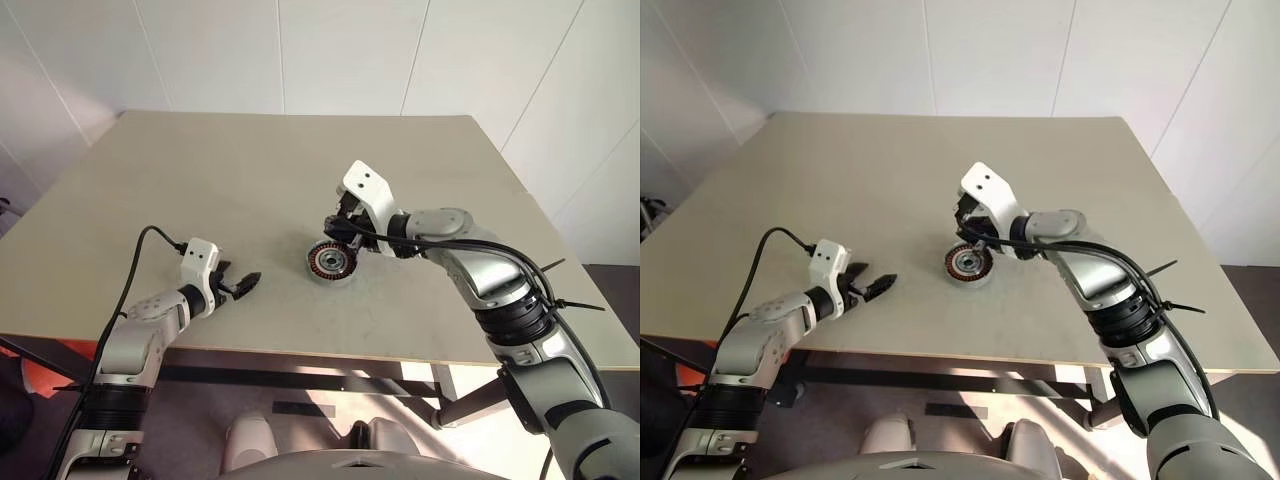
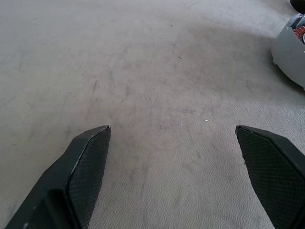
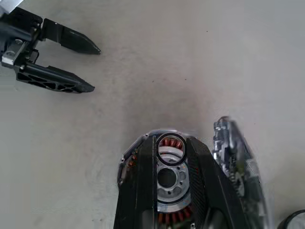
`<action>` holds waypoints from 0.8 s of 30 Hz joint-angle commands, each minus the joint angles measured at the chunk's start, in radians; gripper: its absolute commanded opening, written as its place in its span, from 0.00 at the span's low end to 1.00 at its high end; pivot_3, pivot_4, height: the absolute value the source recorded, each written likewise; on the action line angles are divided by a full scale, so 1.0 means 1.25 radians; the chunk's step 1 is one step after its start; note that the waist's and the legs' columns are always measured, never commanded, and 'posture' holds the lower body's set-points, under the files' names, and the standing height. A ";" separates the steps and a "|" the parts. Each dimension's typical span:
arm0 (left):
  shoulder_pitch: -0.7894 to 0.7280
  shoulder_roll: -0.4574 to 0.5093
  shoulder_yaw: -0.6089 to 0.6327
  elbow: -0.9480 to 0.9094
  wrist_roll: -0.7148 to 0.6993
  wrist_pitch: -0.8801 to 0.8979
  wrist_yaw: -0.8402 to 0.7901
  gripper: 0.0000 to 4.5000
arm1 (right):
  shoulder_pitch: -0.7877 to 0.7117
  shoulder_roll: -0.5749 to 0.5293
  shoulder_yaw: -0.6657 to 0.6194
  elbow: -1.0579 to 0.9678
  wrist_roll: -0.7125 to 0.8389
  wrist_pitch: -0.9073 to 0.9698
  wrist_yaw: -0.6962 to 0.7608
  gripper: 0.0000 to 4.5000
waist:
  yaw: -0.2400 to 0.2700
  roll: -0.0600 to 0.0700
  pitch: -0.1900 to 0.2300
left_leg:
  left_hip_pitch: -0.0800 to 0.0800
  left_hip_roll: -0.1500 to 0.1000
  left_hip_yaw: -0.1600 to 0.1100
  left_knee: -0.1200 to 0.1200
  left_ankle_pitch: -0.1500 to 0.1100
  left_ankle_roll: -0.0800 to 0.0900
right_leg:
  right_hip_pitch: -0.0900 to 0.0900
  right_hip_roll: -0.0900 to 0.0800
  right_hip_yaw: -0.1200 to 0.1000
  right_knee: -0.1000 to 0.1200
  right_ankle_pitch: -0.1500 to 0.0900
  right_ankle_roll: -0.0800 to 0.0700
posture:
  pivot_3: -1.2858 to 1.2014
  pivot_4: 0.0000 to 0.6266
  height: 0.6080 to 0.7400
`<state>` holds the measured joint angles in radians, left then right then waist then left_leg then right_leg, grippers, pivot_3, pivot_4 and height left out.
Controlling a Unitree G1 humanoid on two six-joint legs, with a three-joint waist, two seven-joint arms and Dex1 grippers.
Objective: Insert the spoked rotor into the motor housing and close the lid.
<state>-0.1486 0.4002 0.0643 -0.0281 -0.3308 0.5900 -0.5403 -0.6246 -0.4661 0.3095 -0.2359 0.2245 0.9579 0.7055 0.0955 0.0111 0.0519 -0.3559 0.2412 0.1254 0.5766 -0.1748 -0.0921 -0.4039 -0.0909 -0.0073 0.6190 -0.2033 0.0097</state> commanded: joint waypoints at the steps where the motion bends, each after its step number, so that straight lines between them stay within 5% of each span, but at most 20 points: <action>1: -0.003 0.005 -0.007 0.002 0.002 0.005 -0.008 0.98 | 0.008 0.015 -0.016 -0.040 0.018 0.030 -0.019 0.13 | 0.000 0.000 0.000 | 0.000 0.000 0.000 0.000 0.000 0.000 | 0.000 0.000 0.000 0.000 0.000 0.000 | 0.52 0.00 1.00; 24: 0.004 0.015 0.005 -0.005 0.001 0.008 -0.008 0.98 | 0.017 0.059 0.013 0.127 -0.034 -0.043 -0.063 0.13 | -0.001 0.000 0.000 | 0.000 0.000 0.000 -0.001 0.000 0.000 | 0.000 0.000 0.000 0.000 -0.001 0.002 | 0.52 0.00 1.00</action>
<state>-0.1501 0.4092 0.0661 -0.0241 -0.3307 0.5916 -0.5532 -0.5915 -0.3990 0.3273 -0.0662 0.1894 0.9257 0.6302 0.0944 0.0112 0.0519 -0.3556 0.2412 0.1254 0.5758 -0.1747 -0.0924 -0.4041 -0.0908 -0.0073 0.6191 -0.2048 0.0122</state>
